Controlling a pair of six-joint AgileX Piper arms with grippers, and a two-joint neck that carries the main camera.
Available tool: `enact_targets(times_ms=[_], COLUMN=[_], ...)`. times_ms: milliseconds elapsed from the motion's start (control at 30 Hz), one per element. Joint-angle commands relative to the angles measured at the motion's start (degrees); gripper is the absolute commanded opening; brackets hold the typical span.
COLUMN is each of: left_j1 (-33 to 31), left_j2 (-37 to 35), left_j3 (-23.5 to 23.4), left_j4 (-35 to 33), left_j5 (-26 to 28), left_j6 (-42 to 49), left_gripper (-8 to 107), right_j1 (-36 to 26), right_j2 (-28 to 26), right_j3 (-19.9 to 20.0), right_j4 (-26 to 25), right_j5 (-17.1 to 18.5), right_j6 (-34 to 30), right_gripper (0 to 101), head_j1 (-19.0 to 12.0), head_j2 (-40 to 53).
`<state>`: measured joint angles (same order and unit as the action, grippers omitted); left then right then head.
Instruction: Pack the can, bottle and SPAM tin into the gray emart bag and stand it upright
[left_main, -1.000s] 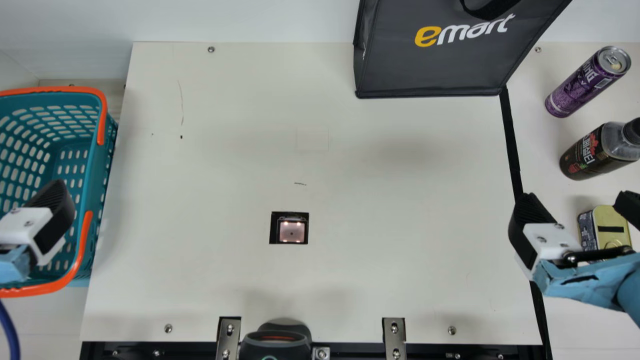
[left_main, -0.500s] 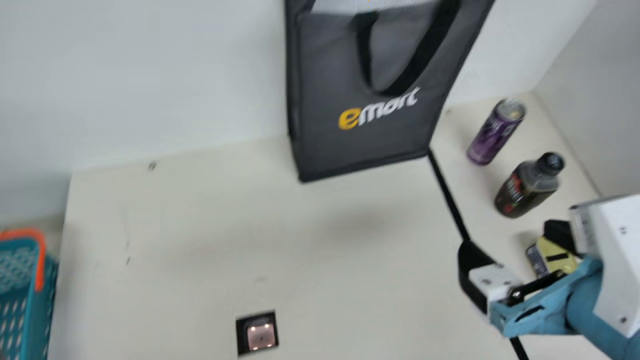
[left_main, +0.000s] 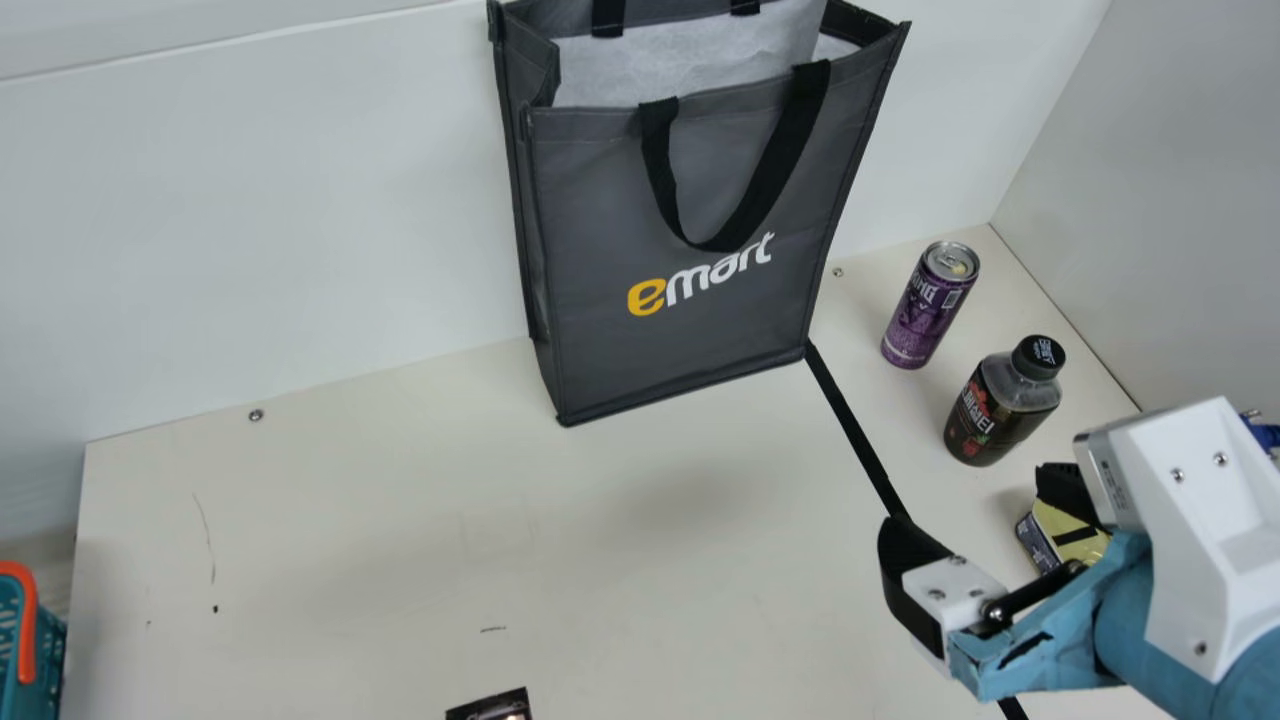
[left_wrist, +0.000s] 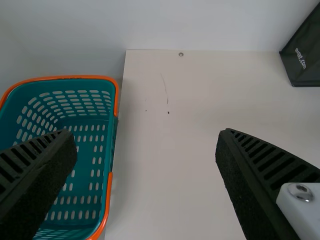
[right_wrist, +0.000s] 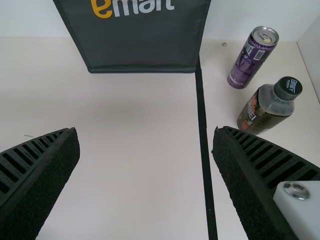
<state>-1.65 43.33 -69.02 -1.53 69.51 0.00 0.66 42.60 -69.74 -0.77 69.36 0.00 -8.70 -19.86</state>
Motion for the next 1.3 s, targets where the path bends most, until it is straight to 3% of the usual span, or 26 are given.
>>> enact_targets(times_ms=[0,1267], left_j1=[0.0,0.0], left_j2=[0.0,0.0], left_j3=[0.0,0.0], left_j4=[0.0,0.0], left_j5=[0.0,0.0], left_j6=[0.0,0.0], left_gripper=[90,90], right_j1=[0.0,0.2], right_j2=[0.0,2.2], right_j3=[0.0,-1.7], right_j4=[0.0,-0.7], right_j5=[0.0,-1.4], right_j6=[0.0,-0.7], right_gripper=[95,95], head_j1=[-1.3,-1.3], head_j2=[-0.1,-0.1])
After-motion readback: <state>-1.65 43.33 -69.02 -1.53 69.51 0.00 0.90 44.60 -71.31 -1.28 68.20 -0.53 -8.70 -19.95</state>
